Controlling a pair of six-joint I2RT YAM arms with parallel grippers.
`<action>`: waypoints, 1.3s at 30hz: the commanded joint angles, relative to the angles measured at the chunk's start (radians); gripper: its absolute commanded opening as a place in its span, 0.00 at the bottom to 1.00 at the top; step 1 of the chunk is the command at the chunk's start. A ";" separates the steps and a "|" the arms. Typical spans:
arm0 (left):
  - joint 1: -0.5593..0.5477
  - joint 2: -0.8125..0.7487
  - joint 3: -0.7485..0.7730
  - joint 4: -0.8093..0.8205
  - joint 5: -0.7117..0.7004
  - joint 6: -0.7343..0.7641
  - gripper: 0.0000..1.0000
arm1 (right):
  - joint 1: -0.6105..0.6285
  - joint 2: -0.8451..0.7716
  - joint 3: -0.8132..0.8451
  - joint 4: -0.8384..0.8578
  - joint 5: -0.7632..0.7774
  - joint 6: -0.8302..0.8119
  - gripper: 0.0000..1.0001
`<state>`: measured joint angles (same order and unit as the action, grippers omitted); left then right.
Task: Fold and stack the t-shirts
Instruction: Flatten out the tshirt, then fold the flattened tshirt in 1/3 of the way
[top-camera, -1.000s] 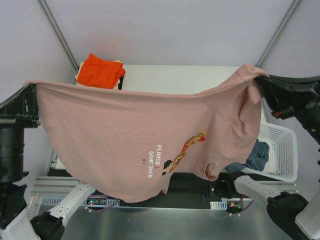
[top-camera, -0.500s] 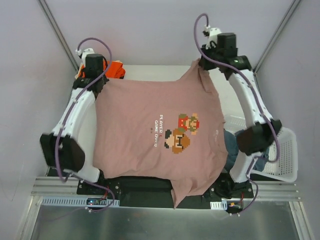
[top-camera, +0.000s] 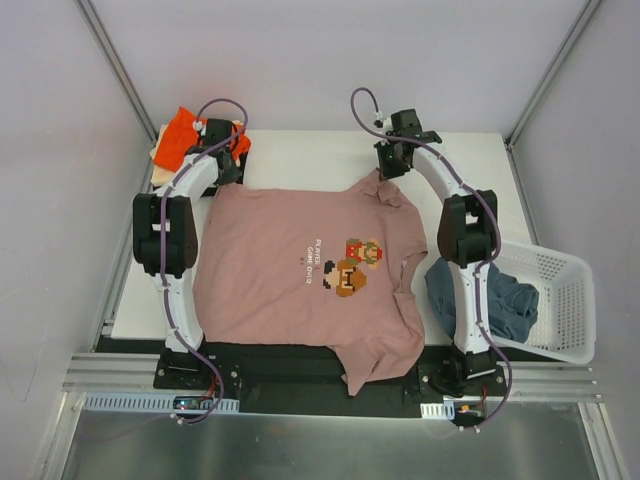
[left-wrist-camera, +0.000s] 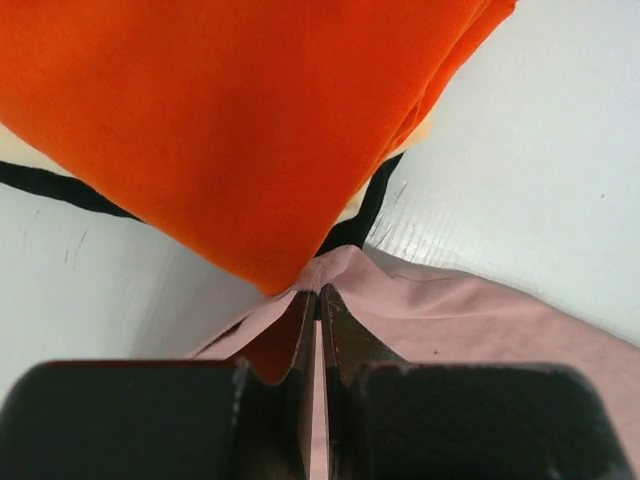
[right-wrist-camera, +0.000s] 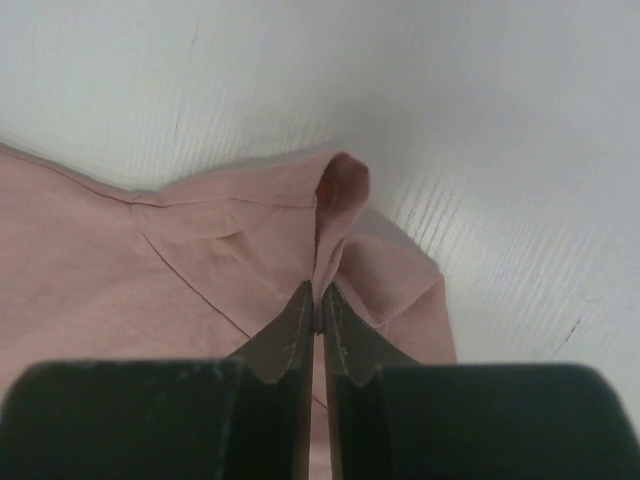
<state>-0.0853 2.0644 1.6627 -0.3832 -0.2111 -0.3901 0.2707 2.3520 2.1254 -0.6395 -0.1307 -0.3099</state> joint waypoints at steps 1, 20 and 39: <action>0.001 -0.070 -0.003 0.023 0.015 -0.039 0.00 | 0.009 -0.138 -0.051 0.037 -0.015 -0.034 0.08; 0.001 -0.634 -0.659 0.064 -0.051 -0.179 0.00 | 0.183 -0.666 -0.579 -0.152 0.212 0.080 0.06; 0.012 -0.711 -0.744 -0.163 -0.200 -0.302 0.41 | 0.268 -0.783 -0.797 -0.315 0.074 0.109 0.56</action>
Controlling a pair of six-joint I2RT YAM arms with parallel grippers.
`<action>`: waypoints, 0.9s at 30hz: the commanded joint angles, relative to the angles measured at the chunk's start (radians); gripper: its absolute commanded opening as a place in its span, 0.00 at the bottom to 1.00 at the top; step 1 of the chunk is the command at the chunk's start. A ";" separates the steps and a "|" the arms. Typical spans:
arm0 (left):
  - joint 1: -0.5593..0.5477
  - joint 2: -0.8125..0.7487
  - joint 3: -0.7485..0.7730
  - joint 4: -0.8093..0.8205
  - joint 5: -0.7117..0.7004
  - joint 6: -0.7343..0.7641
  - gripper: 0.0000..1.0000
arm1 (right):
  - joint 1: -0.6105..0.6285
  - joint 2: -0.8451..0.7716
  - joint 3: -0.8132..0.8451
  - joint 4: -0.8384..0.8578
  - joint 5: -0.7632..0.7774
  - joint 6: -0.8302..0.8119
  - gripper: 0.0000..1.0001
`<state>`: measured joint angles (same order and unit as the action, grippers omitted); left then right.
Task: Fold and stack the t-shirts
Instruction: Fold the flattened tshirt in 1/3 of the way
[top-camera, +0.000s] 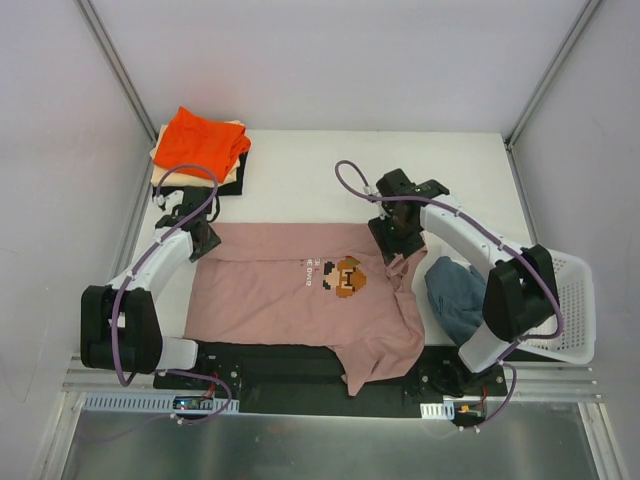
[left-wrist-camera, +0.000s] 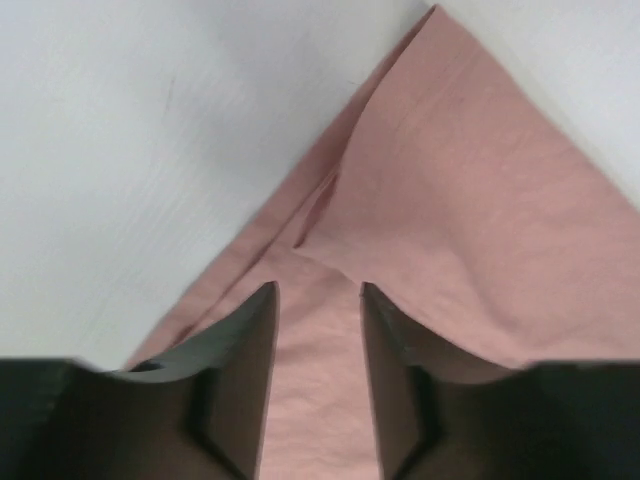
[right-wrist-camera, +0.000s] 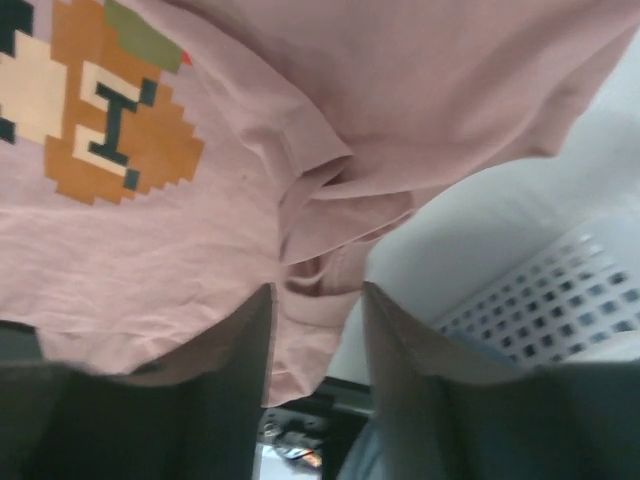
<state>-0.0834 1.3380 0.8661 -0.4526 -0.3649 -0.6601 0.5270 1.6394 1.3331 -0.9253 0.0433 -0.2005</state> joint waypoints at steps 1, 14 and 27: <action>0.010 0.009 0.060 -0.103 -0.045 -0.026 0.49 | 0.011 -0.081 0.003 -0.024 -0.106 -0.005 0.62; 0.008 0.032 0.160 -0.062 0.260 0.004 0.99 | -0.073 -0.026 0.066 0.110 -0.207 0.139 0.97; 0.040 0.288 0.157 0.022 0.349 0.017 0.99 | -0.029 0.220 0.101 0.177 -0.353 -0.005 0.97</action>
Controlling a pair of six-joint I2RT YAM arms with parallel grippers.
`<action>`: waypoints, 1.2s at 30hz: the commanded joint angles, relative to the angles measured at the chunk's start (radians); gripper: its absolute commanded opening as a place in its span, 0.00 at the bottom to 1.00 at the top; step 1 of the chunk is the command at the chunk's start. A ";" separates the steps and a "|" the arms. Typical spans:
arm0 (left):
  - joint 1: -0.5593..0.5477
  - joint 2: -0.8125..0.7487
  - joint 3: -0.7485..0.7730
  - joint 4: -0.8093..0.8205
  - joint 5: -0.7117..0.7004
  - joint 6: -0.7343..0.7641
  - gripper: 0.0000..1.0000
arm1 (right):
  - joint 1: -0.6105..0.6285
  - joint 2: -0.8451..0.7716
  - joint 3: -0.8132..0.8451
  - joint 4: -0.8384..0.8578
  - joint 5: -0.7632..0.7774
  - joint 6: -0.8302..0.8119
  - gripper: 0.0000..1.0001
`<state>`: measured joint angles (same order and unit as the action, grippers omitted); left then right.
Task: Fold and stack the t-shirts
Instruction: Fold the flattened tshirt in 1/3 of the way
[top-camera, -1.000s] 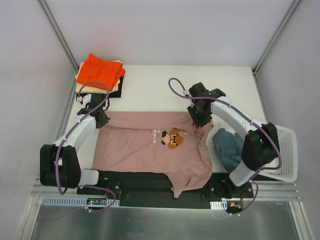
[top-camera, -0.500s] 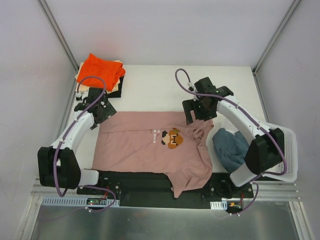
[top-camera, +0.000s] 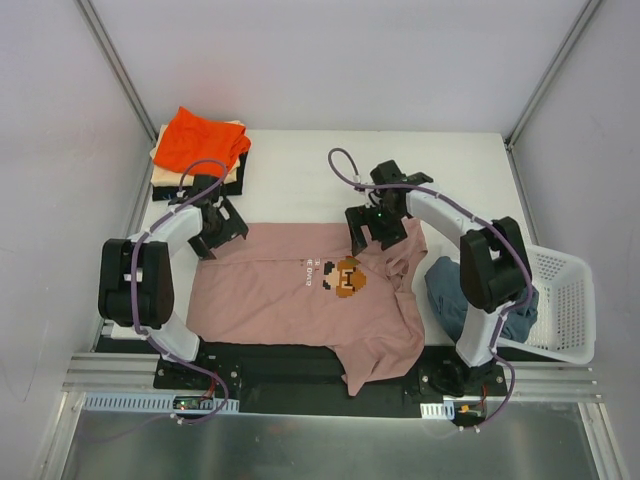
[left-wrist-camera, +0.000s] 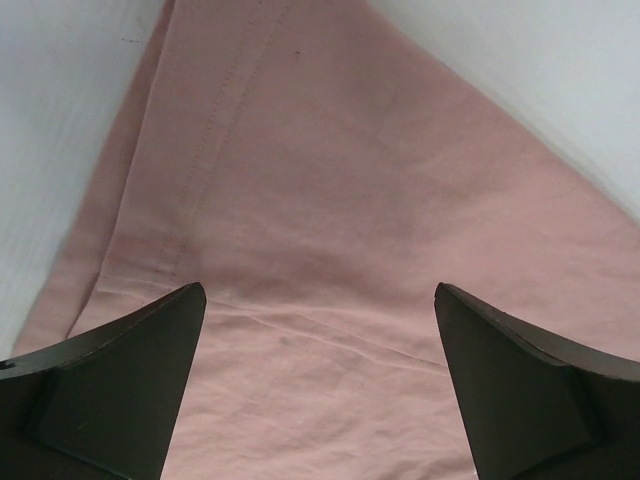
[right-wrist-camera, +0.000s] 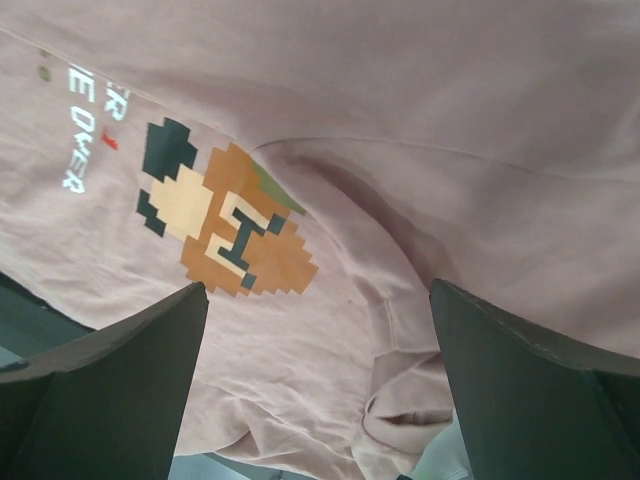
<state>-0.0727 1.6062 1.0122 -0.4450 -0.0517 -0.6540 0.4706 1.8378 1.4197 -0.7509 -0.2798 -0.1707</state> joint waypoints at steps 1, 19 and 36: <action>0.033 0.024 0.006 0.014 0.036 0.010 0.99 | 0.034 0.028 0.007 -0.001 0.003 -0.036 0.97; 0.067 -0.005 -0.063 0.014 -0.013 0.022 0.99 | 0.246 -0.253 -0.211 -0.042 -0.141 -0.050 0.97; 0.181 0.038 -0.063 0.009 -0.027 -0.015 0.99 | -0.066 -0.178 -0.127 -0.073 0.260 0.224 0.99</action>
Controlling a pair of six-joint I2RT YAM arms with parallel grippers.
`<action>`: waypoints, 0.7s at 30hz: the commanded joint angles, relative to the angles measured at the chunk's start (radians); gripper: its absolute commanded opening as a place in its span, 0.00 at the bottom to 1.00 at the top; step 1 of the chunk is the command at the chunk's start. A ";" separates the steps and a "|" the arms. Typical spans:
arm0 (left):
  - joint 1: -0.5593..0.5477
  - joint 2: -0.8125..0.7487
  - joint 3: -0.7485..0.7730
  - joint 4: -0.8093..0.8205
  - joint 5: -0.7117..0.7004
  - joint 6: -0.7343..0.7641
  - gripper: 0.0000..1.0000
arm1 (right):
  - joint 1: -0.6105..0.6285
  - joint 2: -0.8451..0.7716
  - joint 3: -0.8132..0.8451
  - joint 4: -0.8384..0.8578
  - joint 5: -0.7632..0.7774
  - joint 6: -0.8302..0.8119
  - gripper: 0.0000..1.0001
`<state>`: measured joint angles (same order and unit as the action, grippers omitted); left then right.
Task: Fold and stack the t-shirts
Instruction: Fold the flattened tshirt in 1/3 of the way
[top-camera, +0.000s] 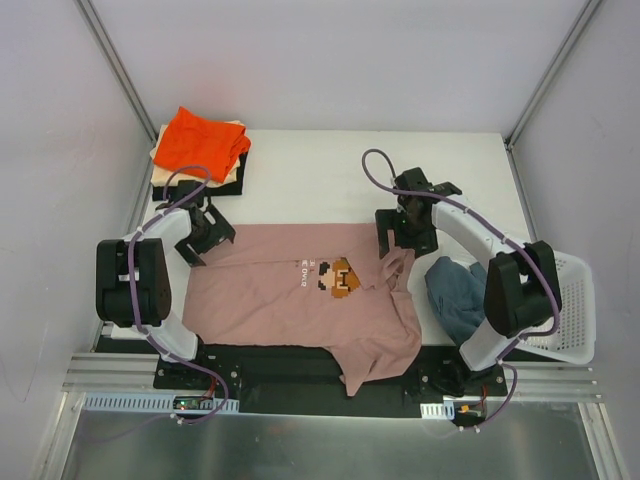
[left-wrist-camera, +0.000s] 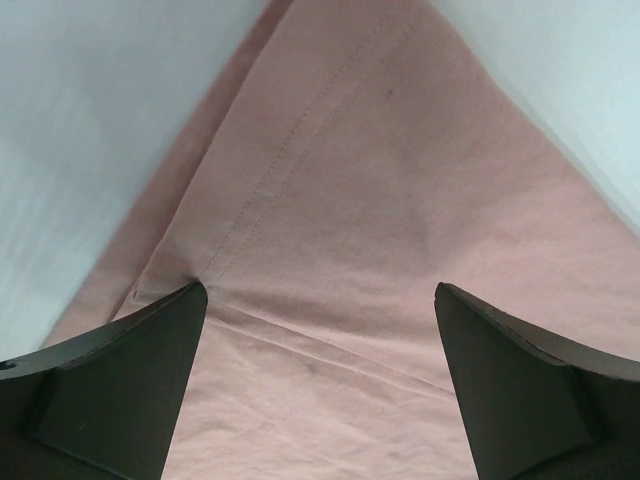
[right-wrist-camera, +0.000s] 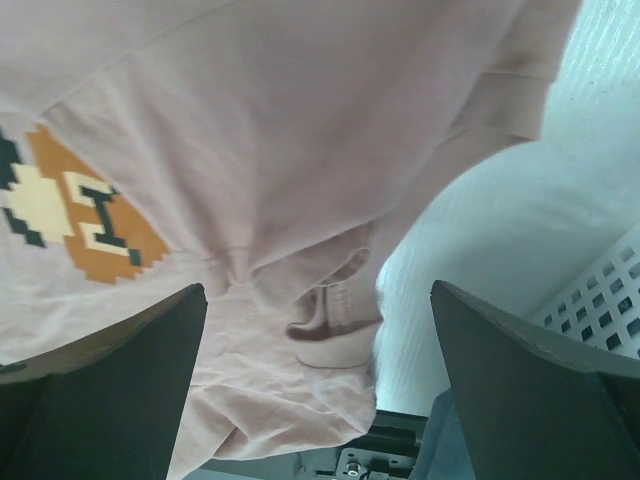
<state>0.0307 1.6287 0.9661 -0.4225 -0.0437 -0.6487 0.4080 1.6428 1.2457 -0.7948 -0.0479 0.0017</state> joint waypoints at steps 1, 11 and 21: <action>0.102 0.029 -0.018 -0.012 -0.010 -0.019 0.99 | -0.011 0.018 0.052 -0.030 0.028 0.052 0.99; 0.222 0.040 -0.026 -0.015 0.033 -0.008 0.99 | -0.017 0.034 0.032 0.048 -0.159 0.070 0.81; 0.222 0.013 -0.029 -0.013 0.041 -0.002 0.99 | -0.015 0.101 -0.020 0.132 -0.184 0.146 0.53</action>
<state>0.2432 1.6360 0.9661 -0.4164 0.0006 -0.6636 0.3943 1.7187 1.2327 -0.7059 -0.2005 0.0982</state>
